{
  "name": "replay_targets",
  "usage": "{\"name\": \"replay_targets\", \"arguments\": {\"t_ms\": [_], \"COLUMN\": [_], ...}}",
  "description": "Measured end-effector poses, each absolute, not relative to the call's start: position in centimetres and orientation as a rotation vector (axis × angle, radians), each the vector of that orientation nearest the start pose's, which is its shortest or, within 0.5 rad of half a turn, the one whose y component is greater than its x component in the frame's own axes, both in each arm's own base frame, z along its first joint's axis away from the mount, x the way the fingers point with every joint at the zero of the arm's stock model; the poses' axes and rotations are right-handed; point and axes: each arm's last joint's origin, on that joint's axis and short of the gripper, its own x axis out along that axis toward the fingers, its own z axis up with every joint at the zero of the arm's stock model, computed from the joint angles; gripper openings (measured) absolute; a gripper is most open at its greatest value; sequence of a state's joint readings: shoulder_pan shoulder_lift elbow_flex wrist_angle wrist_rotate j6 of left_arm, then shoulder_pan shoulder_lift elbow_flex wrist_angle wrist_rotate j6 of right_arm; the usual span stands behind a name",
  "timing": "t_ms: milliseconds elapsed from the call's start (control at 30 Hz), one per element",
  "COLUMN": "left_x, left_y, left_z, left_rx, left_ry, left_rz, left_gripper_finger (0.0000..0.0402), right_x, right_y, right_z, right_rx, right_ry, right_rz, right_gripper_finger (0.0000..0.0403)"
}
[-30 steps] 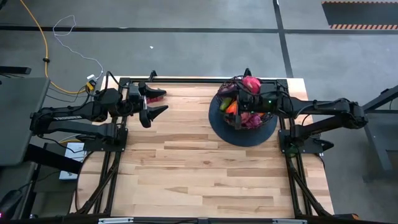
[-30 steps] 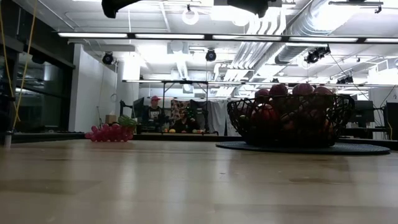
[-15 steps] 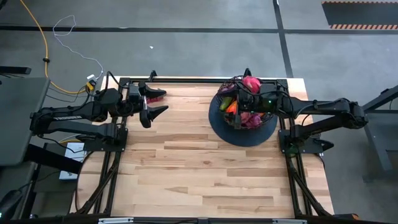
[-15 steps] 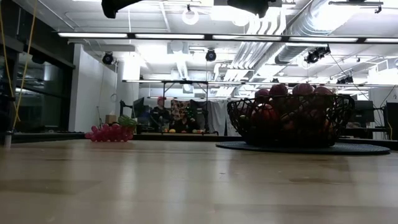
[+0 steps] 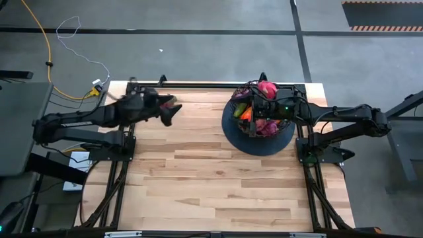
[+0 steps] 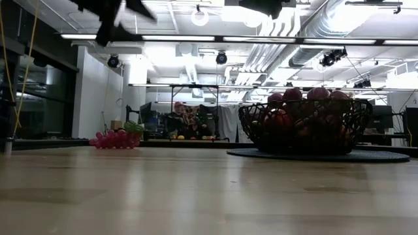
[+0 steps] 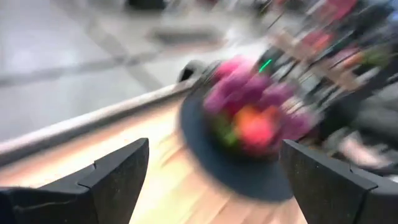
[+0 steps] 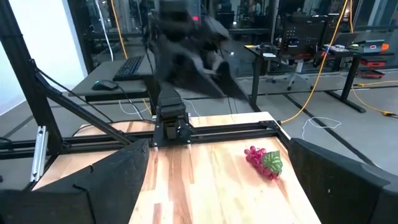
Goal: Build produce basket
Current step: Put the grapes into the wire basket
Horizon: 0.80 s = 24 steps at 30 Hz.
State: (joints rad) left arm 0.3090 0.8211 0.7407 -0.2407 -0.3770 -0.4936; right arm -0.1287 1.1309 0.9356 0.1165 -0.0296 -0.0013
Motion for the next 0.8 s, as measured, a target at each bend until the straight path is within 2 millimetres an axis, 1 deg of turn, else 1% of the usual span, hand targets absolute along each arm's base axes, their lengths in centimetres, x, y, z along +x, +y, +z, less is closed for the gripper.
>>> {"name": "replay_targets", "arguments": {"t_ms": [133,200,267,400,533,633,800], "left_x": [17.0,17.0,17.2,17.4,17.8,18.2,18.7], "left_y": [8.9,10.5,12.2,15.8,18.6,20.2,21.4], "left_z": [29.7,29.0,28.6,26.1,23.3,21.7,19.3], "left_rx": [-0.545,-0.554,-0.545,-0.558,-0.57,-0.546,-0.545], "left_ry": [0.403,0.55,0.647,0.888,1.027,1.071,1.159], "left_rz": [0.865,0.933,0.993,1.07,1.102,1.092,1.078], "left_gripper_finger": [0.0345,0.0345,0.0345,0.0344,0.0344,0.0344,0.0343], "right_x": [25.4,25.4,25.4,25.4,25.4,25.4,25.3], "right_y": [-3.2,-3.2,-3.2,-3.2,-3.2,-3.2,-3.3], "right_z": [34.6,34.6,34.6,34.5,34.3,34.2,34.0], "right_rx": [0.006,0.009,0.009,0.01,0.07,0.098,0.103], "right_ry": [0.079,0.079,0.084,0.093,0.103,0.114,0.133], "right_rz": [-0.099,-0.099,-0.099,-0.099,-0.103,-0.106,-0.149], "right_gripper_finger": [0.0375,0.0375,0.0375,0.0375,0.0375,0.0375,0.0375]}}
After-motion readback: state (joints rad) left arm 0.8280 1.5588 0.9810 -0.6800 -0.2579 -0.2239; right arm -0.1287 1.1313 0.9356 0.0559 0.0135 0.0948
